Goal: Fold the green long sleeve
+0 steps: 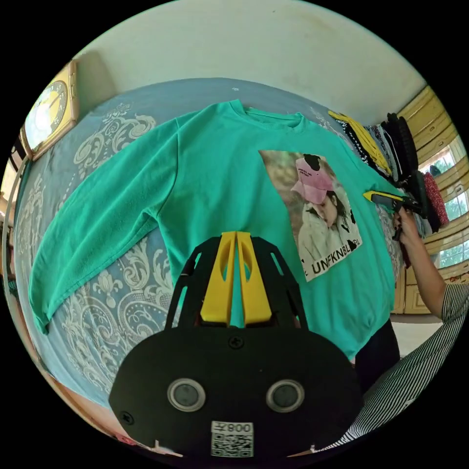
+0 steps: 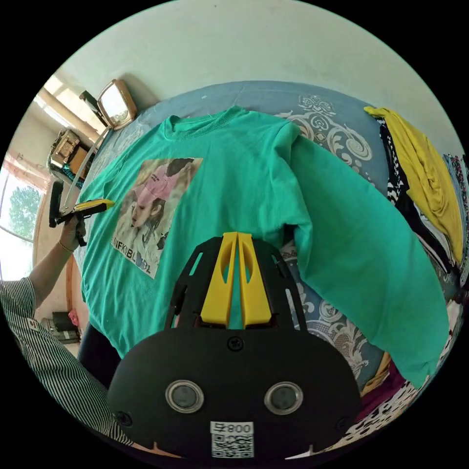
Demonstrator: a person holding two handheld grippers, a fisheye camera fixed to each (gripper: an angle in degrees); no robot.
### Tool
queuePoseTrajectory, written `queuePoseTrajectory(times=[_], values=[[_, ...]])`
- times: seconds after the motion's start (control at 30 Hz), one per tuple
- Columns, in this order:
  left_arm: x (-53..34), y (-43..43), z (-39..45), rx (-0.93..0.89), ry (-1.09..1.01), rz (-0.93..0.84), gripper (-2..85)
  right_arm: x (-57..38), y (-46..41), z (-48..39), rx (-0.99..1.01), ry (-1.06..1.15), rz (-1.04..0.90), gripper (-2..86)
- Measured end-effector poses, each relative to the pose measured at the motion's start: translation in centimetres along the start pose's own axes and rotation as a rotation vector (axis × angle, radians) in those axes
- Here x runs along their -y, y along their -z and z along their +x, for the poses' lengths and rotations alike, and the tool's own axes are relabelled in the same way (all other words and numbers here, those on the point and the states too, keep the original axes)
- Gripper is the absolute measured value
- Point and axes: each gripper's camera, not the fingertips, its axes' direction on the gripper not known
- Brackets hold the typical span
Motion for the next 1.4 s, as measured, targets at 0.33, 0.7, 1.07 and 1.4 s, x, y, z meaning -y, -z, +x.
queuePoseTrajectory(times=[0.33,0.7,1.07,1.4], values=[[-5.6,2.0,-6.3,-0.072,0.215,0.086,0.2,1.2,8.5,8.4,-0.154,-0.186,0.109,4.0],[-8.0,0.2,-8.7,-0.027,0.282,0.148,0.2,7.4,5.3,9.5,-0.306,-0.068,-0.05,5.1],[-10.7,1.0,-9.1,0.045,0.267,0.174,0.4,7.2,10.7,12.5,-0.357,-0.129,-0.07,0.2],[-13.0,-1.1,-9.5,0.172,0.164,0.047,0.7,-3.4,16.0,6.9,-0.192,-0.066,0.07,0.2]])
